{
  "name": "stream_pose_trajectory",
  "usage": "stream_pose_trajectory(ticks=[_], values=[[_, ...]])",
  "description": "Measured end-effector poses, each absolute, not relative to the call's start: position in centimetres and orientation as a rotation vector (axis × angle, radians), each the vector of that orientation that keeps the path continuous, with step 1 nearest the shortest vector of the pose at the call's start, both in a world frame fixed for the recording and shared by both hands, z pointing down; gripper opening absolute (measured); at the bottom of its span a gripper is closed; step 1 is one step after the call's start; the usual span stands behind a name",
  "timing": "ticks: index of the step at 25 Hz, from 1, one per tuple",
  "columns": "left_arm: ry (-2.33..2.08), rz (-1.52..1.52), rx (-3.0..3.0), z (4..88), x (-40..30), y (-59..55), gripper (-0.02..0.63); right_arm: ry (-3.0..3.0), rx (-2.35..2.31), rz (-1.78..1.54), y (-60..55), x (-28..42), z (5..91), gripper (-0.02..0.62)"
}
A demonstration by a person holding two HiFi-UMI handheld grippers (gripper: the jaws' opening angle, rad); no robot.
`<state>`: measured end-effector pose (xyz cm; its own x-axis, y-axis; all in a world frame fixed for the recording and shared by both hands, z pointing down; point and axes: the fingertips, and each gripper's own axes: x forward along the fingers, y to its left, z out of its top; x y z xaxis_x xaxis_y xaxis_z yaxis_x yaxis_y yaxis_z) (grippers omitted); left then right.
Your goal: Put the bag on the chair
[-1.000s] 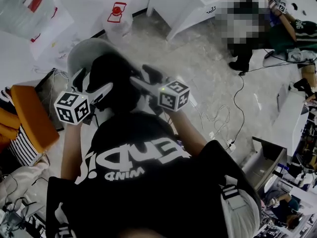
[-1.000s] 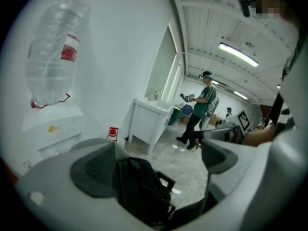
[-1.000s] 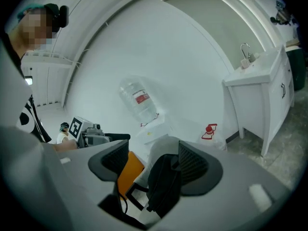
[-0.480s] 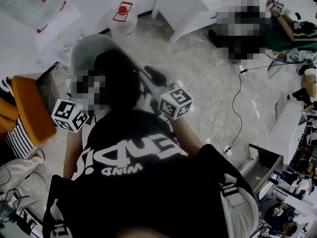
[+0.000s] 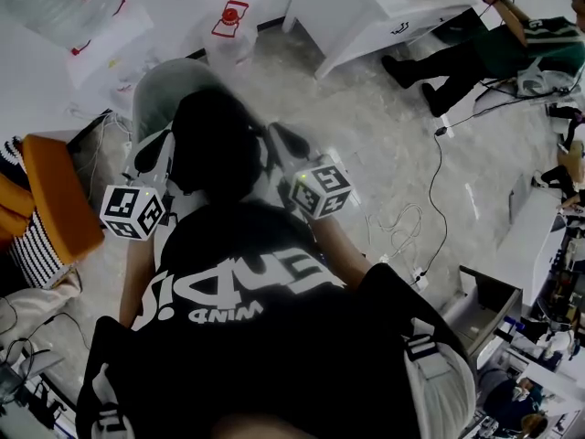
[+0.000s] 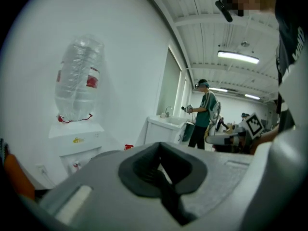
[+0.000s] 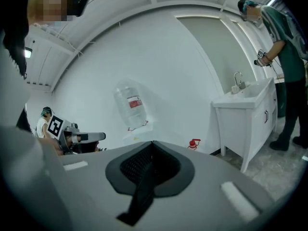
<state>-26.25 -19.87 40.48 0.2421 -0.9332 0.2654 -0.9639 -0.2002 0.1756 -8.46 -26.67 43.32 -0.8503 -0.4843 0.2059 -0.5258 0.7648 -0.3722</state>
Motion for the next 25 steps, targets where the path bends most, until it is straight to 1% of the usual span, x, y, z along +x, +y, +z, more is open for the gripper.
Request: stream_pose_trajectory(ticks=[14, 25], values=[[-1.802, 0.092, 2.144, 42.4, -26.5, -20.0, 0.003, -2.753, 0.836, 0.671, -26.9, -8.2, 46.5, 0.0], [-1.784, 0.107, 2.114, 43.4, -26.8, -20.1, 0.002, -2.729, 0.85, 0.685, -27.0, -8.0, 47.0, 0.0]])
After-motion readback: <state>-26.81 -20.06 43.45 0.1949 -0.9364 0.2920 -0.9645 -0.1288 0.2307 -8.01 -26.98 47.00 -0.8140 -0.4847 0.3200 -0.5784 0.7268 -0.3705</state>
